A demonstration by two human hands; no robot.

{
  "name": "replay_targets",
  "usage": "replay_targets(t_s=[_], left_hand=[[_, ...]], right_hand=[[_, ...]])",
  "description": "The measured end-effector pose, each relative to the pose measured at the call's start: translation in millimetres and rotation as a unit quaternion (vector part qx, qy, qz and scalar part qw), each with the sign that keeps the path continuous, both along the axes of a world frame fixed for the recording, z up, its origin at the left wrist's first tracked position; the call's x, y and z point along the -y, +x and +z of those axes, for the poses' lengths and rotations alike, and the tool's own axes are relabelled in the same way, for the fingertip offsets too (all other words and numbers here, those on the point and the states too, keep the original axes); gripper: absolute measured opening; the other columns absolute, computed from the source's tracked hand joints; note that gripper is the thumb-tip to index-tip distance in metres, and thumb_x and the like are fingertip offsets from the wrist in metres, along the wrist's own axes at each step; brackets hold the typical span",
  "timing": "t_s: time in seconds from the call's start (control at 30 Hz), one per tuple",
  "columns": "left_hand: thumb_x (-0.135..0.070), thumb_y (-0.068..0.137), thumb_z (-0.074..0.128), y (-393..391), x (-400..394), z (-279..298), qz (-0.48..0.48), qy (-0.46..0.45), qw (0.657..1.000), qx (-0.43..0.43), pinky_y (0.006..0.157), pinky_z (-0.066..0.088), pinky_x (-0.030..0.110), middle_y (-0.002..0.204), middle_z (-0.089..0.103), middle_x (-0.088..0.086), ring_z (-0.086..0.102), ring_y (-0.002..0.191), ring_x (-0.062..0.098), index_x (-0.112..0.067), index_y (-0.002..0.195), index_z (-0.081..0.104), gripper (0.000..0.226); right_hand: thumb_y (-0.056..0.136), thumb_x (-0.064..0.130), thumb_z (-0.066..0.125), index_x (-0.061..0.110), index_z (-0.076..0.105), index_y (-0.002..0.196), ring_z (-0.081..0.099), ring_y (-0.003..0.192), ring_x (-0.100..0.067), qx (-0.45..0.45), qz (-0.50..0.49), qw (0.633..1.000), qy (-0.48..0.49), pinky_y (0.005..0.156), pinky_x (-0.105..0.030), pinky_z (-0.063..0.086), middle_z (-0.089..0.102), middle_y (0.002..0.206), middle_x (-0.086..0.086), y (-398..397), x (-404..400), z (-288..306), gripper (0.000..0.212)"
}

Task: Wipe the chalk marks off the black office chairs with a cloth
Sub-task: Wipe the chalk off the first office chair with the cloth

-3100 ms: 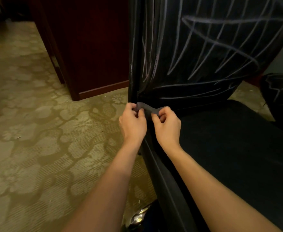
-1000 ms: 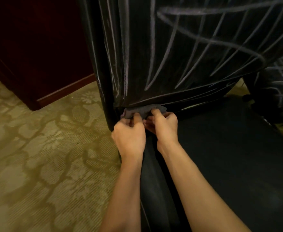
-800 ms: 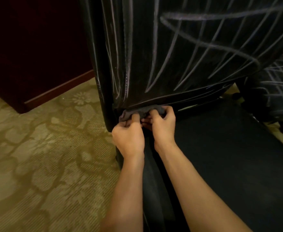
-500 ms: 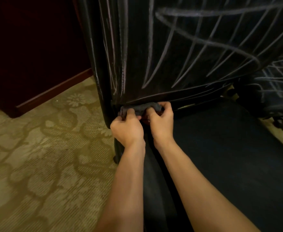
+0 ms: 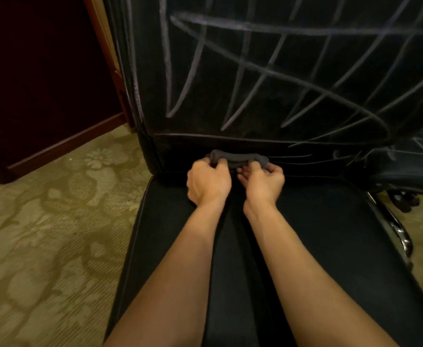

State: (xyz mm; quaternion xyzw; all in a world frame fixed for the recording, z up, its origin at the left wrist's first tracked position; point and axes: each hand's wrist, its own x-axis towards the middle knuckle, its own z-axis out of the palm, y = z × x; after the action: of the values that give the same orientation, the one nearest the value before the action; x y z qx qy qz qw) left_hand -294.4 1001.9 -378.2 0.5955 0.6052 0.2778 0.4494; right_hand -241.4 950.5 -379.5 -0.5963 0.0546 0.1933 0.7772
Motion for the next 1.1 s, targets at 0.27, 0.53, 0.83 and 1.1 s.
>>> replay_targets(t_s=[0.27, 0.53, 0.83, 1.1], left_hand=[[-0.047, 0.09, 0.054, 3, -10, -13, 0.013, 0.185, 0.979, -0.081, 0.078, 0.053, 0.042, 0.078, 0.069, 0.006, 0.066, 0.085, 0.032, -0.019, 0.087, 0.069, 0.032], [-0.046, 0.093, 0.055, 56, 28, -13, -0.128, 0.193, 0.965, -0.121, 0.072, 0.054, 0.041, 0.081, 0.071, 0.006, 0.068, 0.083, 0.031, -0.021, 0.095, 0.071, 0.03], [-0.036, 0.091, 0.062, 50, 16, -15, -0.106, 0.109, 0.988, -0.002, 0.073, 0.055, 0.044, 0.056, 0.058, -0.006, 0.063, 0.066, 0.02, -0.019, 0.071, 0.065, 0.026], [-0.042, 0.081, 0.063, 38, -1, -15, -0.127, -0.043, 0.982, 0.132, 0.083, 0.058, 0.042, 0.071, 0.073, -0.005, 0.071, 0.077, 0.015, -0.021, 0.078, 0.075, 0.024]], right_hand=[[0.092, -0.006, 0.059, 0.016, 0.047, 0.086, 0.064, 0.063, -0.017, -0.14, 0.003, 0.988, 0.066, 0.055, -0.023, 0.058, 0.063, 0.091, -0.02, 12, -29, -2, 0.026], [0.091, -0.007, 0.06, 0.007, 0.046, 0.102, 0.069, 0.069, -0.023, -0.124, -0.128, 0.982, 0.061, 0.055, -0.026, 0.057, 0.065, 0.095, -0.025, 61, 14, -12, 0.022], [0.092, 0.012, 0.068, 0.002, 0.06, 0.081, 0.066, 0.06, -0.019, -0.233, -0.089, 0.968, 0.003, 0.049, -0.025, 0.054, 0.066, 0.076, -0.014, 49, 13, 15, 0.017], [0.099, 0.031, 0.061, -0.003, 0.06, 0.104, 0.065, 0.059, -0.019, -0.264, -0.03, 0.964, 0.019, 0.044, -0.024, 0.052, 0.065, 0.072, -0.013, 26, 7, 24, 0.035]])
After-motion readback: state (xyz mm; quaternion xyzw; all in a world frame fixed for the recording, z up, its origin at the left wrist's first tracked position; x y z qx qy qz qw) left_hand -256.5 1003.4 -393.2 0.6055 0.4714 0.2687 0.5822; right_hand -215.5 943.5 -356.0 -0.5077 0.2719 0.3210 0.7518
